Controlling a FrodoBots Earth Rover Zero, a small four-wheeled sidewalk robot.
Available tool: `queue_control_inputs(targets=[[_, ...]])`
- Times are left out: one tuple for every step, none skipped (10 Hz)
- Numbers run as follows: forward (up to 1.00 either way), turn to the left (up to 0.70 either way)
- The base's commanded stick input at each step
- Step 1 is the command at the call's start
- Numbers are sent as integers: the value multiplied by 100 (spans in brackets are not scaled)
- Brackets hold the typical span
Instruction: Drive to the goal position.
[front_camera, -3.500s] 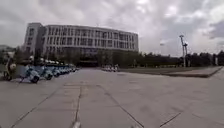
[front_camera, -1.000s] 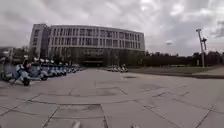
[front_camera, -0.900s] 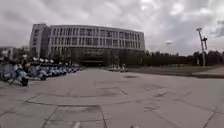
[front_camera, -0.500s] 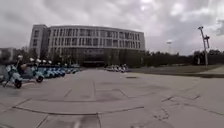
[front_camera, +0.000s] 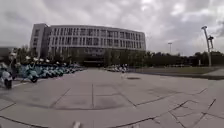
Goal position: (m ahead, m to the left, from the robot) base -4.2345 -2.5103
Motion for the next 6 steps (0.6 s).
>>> queue_control_inputs(targets=[[70, 0], [70, 1], [70, 11], [70, 34], [70, 24], [70, 11]])
